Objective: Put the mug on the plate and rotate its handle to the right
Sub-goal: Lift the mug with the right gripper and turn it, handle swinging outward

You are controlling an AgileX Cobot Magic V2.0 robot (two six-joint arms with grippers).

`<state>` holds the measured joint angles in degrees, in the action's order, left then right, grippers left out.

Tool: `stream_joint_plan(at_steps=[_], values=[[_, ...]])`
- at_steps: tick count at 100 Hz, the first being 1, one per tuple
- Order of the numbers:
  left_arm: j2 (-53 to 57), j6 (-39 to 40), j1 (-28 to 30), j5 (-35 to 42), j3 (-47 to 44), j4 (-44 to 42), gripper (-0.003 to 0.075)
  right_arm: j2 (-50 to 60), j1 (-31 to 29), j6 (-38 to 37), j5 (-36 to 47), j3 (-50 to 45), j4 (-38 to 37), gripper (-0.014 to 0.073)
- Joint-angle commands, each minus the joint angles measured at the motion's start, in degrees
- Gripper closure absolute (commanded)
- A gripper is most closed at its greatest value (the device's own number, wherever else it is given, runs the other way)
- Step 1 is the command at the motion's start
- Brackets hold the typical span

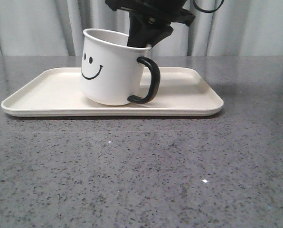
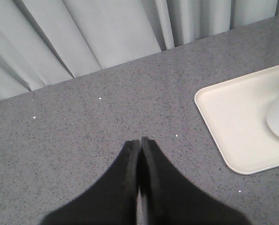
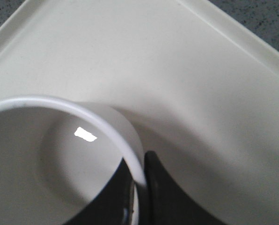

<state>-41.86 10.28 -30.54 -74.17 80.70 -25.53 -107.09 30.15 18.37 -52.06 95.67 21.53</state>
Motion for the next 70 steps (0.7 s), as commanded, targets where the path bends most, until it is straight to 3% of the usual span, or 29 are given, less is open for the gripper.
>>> stream_joint_plan(at_steps=[1, 15, 36, 55, 70], values=[[-0.2, 0.7, -0.3, 2.0, 1.1, -0.8, 0.074, 3.6, 0.0, 1.4, 2.1, 2.2, 0.8, 0.0705], [-0.2, 0.7, -0.3, 2.0, 1.1, -0.8, 0.074, 4.6, -0.2, 4.3, -0.3, 6.3, 0.1, 0.0705], [-0.2, 0.7, -0.3, 2.0, 1.1, -0.8, 0.074, 4.6, -2.2, 10.9, -10.3, 20.3, -0.1, 0.0705], [-0.2, 0.7, -0.3, 2.0, 1.1, -0.2, 0.074, 4.6, -3.1, 23.2, -21.5, 29.9, -0.2, 0.0705], [-0.2, 0.7, -0.3, 2.0, 1.1, 0.1, 0.074, 4.6, -3.0, 30.1, -24.5, 31.3, 0.8, 0.0705]])
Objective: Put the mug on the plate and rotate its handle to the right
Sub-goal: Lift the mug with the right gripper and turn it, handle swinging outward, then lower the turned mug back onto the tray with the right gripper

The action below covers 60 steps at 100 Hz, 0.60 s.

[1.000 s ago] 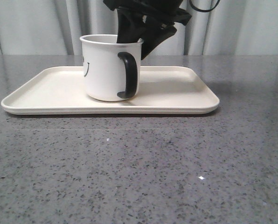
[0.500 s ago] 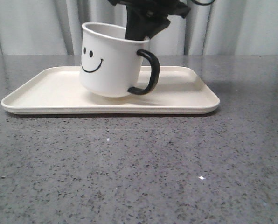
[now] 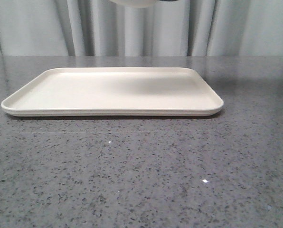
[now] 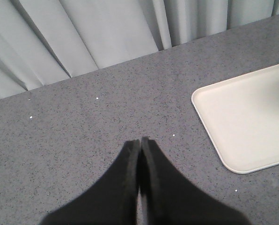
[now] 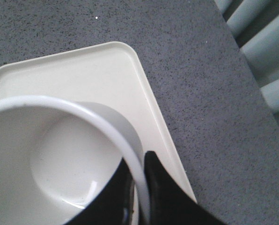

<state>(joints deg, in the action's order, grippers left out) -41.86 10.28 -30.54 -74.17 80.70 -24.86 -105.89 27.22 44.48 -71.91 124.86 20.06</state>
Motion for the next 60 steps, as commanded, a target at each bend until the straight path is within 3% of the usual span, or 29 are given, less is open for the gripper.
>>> stream_joint_plan(at_steps=[1, 60], values=[[-0.2, 0.7, -0.3, 2.0, 1.1, -0.6, 0.074, 3.4, 0.0, 4.2, -4.6, 2.1, 2.4, 0.0705], [-0.2, 0.7, -0.3, 2.0, 1.1, 0.4, 0.0741, -4.8, 1.9, 6.2, -4.6, 2.0, 3.8, 0.0707]])
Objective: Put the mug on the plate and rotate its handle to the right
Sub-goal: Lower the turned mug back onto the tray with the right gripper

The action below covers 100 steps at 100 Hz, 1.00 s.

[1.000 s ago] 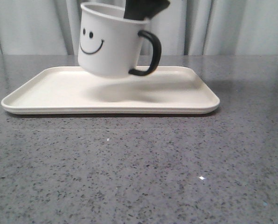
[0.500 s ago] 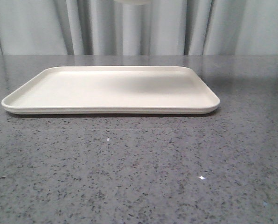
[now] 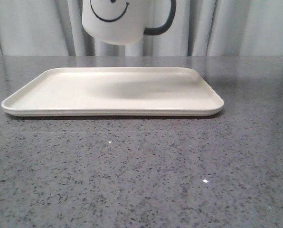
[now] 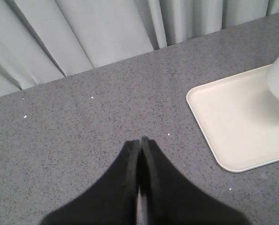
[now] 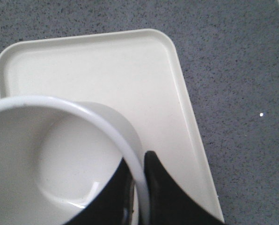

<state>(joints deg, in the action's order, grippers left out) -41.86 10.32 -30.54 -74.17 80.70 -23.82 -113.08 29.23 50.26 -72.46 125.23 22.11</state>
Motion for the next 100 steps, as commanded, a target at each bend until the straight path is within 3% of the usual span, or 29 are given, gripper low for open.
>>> stream_joint_plan(at_steps=[1, 57, 100], values=[[-0.2, 0.6, -0.3, 2.0, 1.1, -0.6, 0.074, 2.4, -0.1, 0.4, -4.1, 1.7, 1.7, 0.0707], [-0.2, 0.6, -0.3, 2.0, 1.1, -0.5, 0.074, -1.3, -0.1, 6.6, -4.2, -0.3, 0.7, 0.0707], [-0.2, 0.6, -0.3, 2.0, 1.1, -0.5, 0.074, -1.4, -0.1, 6.9, -4.2, -0.7, 0.7, 0.0707]])
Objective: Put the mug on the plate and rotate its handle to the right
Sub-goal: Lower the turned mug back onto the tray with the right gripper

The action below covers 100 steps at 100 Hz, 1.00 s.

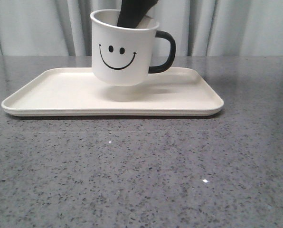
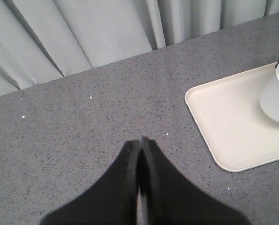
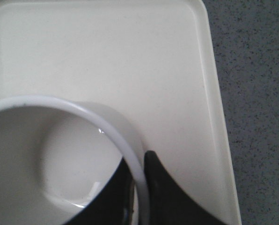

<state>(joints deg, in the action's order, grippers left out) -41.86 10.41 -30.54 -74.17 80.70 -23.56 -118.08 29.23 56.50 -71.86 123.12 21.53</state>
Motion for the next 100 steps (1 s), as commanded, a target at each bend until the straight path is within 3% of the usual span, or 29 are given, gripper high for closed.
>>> stream_joint_plan(at_steps=[1, 100], values=[[-0.2, 0.6, -0.3, 2.0, 1.1, -0.7, 0.074, 3.6, -0.1, 0.7, -4.8, 1.4, 1.3, 0.0707], [-0.2, 0.6, -0.3, 2.0, 1.1, 0.7, 0.074, 3.6, 1.0, 1.4, -4.7, -3.0, 1.4, 0.0707]])
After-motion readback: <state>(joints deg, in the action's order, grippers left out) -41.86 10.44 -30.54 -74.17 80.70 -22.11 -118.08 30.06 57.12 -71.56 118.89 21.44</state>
